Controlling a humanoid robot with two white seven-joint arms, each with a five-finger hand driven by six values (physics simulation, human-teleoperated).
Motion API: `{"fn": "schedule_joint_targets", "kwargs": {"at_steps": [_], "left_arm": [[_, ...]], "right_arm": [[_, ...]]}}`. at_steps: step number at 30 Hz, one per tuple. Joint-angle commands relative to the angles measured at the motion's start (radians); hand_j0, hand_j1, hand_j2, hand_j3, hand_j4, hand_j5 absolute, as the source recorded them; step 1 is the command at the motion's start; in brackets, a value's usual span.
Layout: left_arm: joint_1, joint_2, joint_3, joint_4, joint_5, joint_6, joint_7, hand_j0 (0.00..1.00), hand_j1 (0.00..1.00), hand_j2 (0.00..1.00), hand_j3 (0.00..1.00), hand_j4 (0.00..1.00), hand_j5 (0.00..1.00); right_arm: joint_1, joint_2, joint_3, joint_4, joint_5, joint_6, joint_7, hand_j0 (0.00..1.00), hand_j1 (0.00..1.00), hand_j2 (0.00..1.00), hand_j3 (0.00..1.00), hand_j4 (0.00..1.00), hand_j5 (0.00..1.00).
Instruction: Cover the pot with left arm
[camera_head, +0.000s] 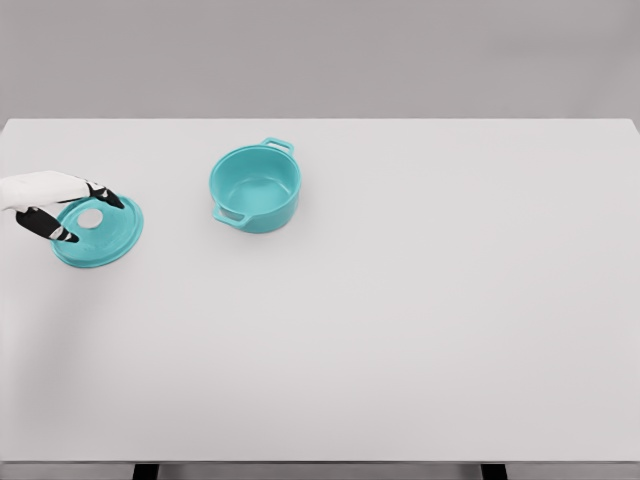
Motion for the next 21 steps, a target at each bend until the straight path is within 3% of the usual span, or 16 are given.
{"fn": "schedule_joint_targets", "kwargs": {"at_steps": [1, 8, 14, 21], "left_arm": [[0.000, 0.000, 0.001, 0.006, 0.005, 0.002, 0.000, 0.80, 0.80, 0.80, 0.80, 0.80, 0.80], [0.003, -0.002, 0.001, 0.006, 0.007, 0.002, 0.000, 0.76, 0.76, 0.76, 0.76, 0.76, 0.76], [0.005, -0.002, -0.006, 0.018, 0.010, 0.002, 0.014, 0.63, 0.63, 0.63, 0.63, 0.63, 0.63], [0.032, -0.003, 0.001, 0.018, 0.008, 0.002, 0.022, 0.60, 0.60, 0.60, 0.60, 0.60, 0.60]], "right_arm": [[0.000, 0.000, 0.000, 0.000, 0.001, 0.000, 0.001, 1.00, 1.00, 1.00, 1.00, 1.00, 1.00], [0.000, 0.000, 0.000, 0.000, 0.001, 0.000, 0.000, 1.00, 1.00, 1.00, 1.00, 1.00, 1.00], [0.000, 0.000, 0.000, 0.000, 0.001, 0.000, 0.001, 1.00, 1.00, 1.00, 1.00, 1.00, 1.00], [0.000, 0.000, 0.000, -0.001, 0.001, 0.000, 0.000, 1.00, 1.00, 1.00, 1.00, 1.00, 1.00]]}}
